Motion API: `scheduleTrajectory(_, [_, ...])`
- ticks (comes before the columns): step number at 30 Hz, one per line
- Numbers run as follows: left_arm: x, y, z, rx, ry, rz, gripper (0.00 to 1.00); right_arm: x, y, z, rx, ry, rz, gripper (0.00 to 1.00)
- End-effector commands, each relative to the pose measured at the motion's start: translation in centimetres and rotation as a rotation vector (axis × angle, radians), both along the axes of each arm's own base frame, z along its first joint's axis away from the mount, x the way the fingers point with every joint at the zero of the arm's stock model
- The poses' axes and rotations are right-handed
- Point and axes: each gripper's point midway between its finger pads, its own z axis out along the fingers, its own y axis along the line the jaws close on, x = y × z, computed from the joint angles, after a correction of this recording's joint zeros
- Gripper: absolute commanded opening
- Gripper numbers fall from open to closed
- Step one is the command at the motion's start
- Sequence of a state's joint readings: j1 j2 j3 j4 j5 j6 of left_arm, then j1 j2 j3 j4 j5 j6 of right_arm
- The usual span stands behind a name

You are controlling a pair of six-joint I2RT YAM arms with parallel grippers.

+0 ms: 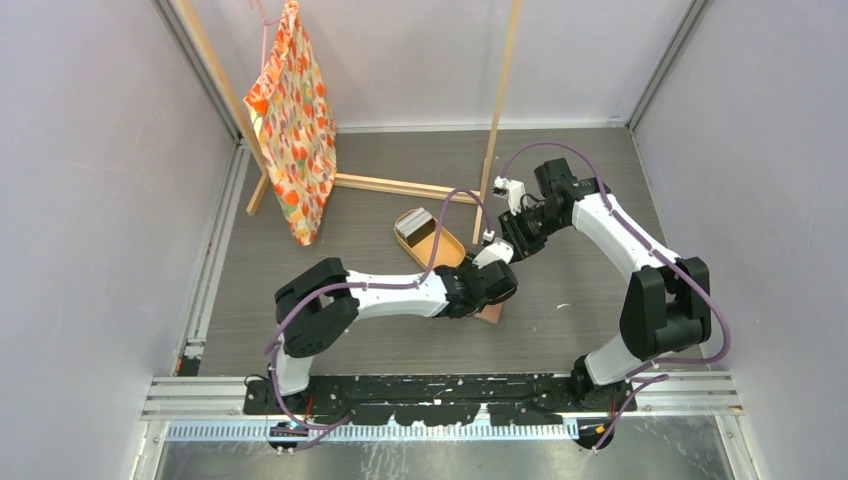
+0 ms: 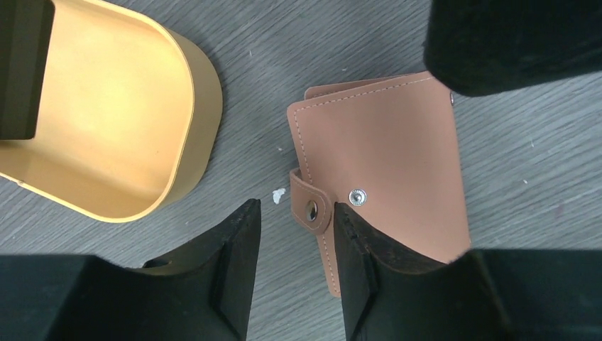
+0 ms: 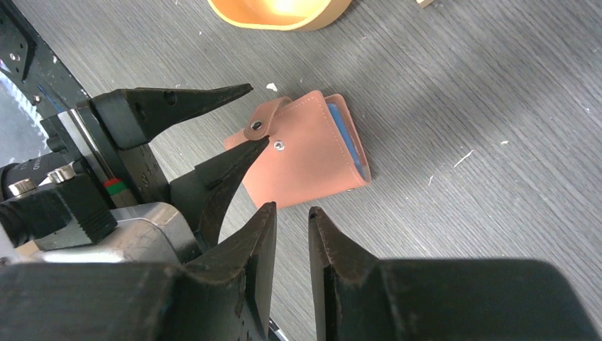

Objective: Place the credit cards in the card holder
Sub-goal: Open the card holder at the center of the board.

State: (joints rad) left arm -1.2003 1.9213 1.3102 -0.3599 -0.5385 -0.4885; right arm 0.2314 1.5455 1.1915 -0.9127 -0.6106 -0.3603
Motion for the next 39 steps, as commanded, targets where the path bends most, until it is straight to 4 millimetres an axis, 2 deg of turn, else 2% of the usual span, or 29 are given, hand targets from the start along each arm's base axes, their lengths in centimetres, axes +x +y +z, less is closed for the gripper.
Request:
scheduleTrajectory(1, [1.1, -0.8, 1.0, -0.001, -0.05, 0.018, 0.42, 0.7, 0.2, 0.8, 0.015, -0.028, -0.004, 0.29])
scheduleTrajectory(4, [1.3, -0.9, 0.9, 0.004, -0.052, 0.018, 0.34, 0.6, 0.2, 0.8, 0.017, -0.026, -0.002, 0.29])
scheduleTrajectory(6, [1.4, -0.8, 0.9, 0.005, -0.055, 0.023, 0.22, 0.6, 0.2, 0.8, 0.017, -0.025, -0.001, 0.29])
scheduleTrajectory(11, [1.2, -0.4, 1.9, -0.035, -0.062, 0.035, 0.01, 0.5, 0.3, 0.9, 0.023, -0.024, 0.001, 0.29])
scheduleTrajectory(15, [0.3, 0.2, 4.3, -0.174, -0.055, 0.061, 0.0, 0.1, 0.7, 1.4, 0.056, -0.006, 0.007, 0.29])
scheduleTrajectory(19, [-0.8, 0.9, 6.6, -0.42, -0.026, 0.131, 0.0, -1.2, 2.3, 1.8, 0.164, 0.081, 0.028, 0.3])
scheduleTrajectory(20, [-0.9, 1.0, 7.8, -0.51, -0.021, 0.16, 0.0, -1.4, 2.6, 1.8, 0.189, 0.11, 0.033, 0.3])
scheduleTrajectory(21, [-1.0, 1.3, 7.6, -0.542, -0.015, 0.172, 0.0, -1.7, 3.0, 1.8, 0.212, 0.146, 0.038, 0.3])
scheduleTrajectory(23, [-1.3, 1.7, 8.5, -0.644, 0.002, 0.2, 0.0, -2.2, 3.6, 1.5, 0.254, 0.217, 0.04, 0.33])
scheduleTrajectory(27, [-1.8, 1.8, 9.0, -0.745, 0.029, 0.205, 0.0, -2.8, 5.0, 1.3, 0.321, 0.313, 0.031, 0.45])
scheduleTrajectory(29, [-1.9, 1.7, 9.1, -0.773, 0.035, 0.207, 0.0, -2.5, 5.6, 1.1, 0.335, 0.324, 0.01, 0.54])
scheduleTrajectory(32, [-1.9, 1.6, 9.2, -0.798, 0.043, 0.208, 0.0, -1.7, 5.2, -0.9, 0.26, 0.329, -0.067, 0.6])
scheduleTrajectory(34, [-1.9, 1.4, 9.2, -0.806, 0.049, 0.205, 0.0, -1.5, 5.1, -1.6, 0.232, 0.341, -0.081, 0.61])
scheduleTrajectory(39, [-2.1, 0.9, 9.7, -0.845, 0.056, 0.185, 0.0, -2.2, 5.6, -2.1, 0.156, 0.298, -0.032, 0.63])
